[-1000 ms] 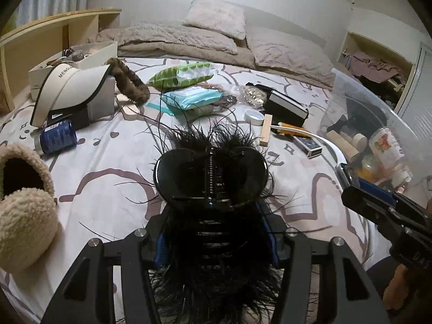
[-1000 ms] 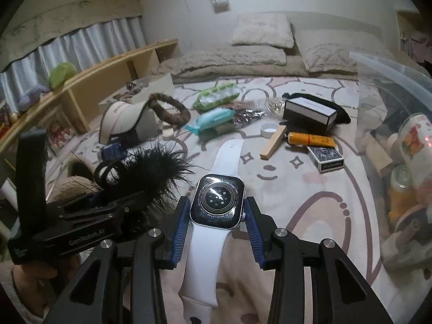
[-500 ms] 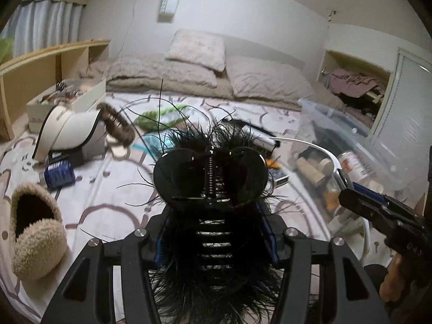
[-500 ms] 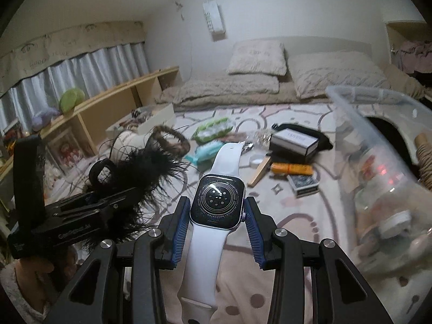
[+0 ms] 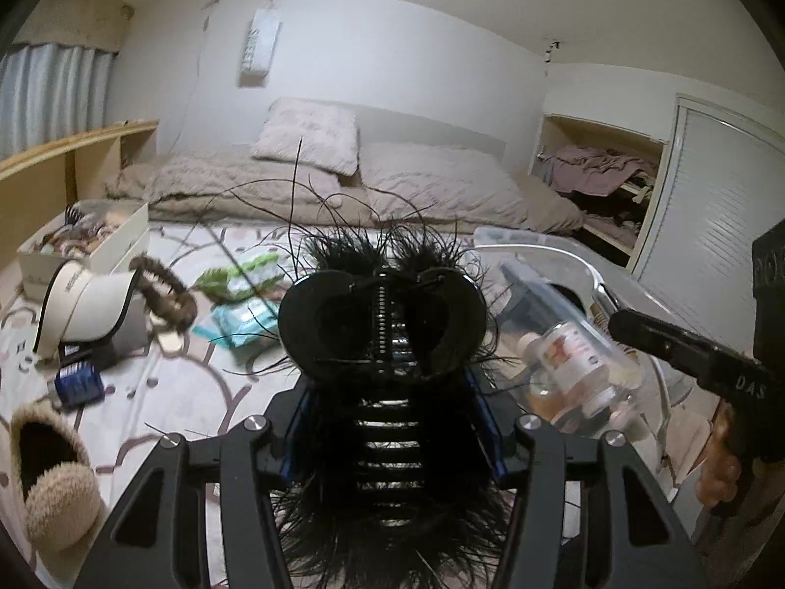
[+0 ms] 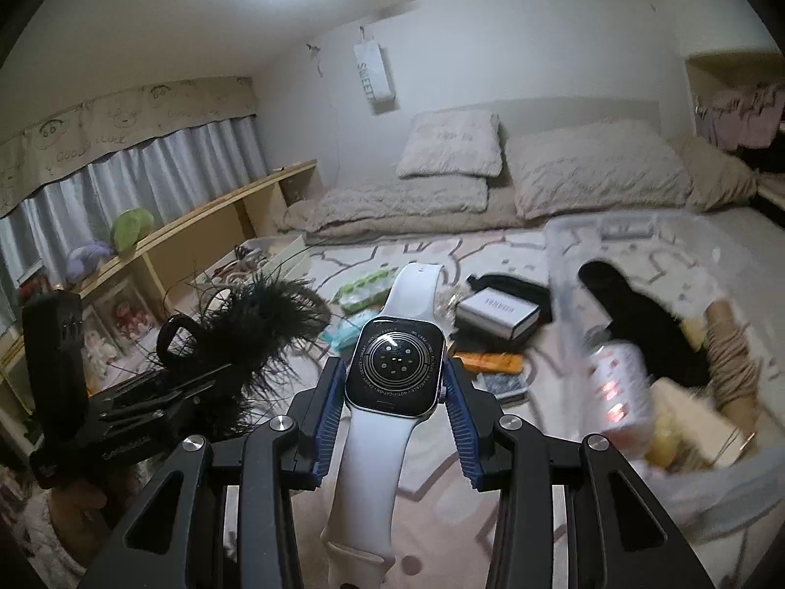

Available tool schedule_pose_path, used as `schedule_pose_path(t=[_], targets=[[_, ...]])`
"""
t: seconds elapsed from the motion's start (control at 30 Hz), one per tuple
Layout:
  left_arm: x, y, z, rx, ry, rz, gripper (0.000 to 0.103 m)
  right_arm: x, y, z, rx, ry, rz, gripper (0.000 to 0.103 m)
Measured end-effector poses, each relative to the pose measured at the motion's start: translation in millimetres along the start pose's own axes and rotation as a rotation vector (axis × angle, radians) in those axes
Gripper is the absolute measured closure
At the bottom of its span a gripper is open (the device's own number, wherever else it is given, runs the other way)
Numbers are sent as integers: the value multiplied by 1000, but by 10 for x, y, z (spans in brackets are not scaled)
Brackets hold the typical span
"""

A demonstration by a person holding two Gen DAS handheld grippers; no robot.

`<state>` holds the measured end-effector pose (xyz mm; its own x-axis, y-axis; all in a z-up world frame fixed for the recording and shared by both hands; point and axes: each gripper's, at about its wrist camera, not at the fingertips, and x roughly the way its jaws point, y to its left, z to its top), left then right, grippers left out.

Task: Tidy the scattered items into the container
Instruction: 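Carry the smartwatch with the right gripper over the clear plastic box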

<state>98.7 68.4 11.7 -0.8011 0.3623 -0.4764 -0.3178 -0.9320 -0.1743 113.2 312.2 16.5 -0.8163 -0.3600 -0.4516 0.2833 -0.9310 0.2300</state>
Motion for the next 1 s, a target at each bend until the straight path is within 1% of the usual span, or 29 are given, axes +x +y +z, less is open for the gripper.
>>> schedule_pose_path(t=[0.13, 0.27, 0.5, 0.8, 1.0], targets=[[21, -124, 118, 15, -21, -25, 48, -107, -45, 134, -28, -26, -17, 62], [45, -271, 216, 37, -29, -42, 48, -176, -190, 261, -20, -19, 3, 62], [73, -555, 407, 64, -62, -71, 48, -365, -455, 450, -9, -26, -2, 62], [162, -964, 630, 90, -102, -121, 48, -594, -795, 641, -29, -81, -71, 62], [322, -1217, 703, 109, -92, -164, 48, -522, -1053, 656, -19, -65, -106, 62]])
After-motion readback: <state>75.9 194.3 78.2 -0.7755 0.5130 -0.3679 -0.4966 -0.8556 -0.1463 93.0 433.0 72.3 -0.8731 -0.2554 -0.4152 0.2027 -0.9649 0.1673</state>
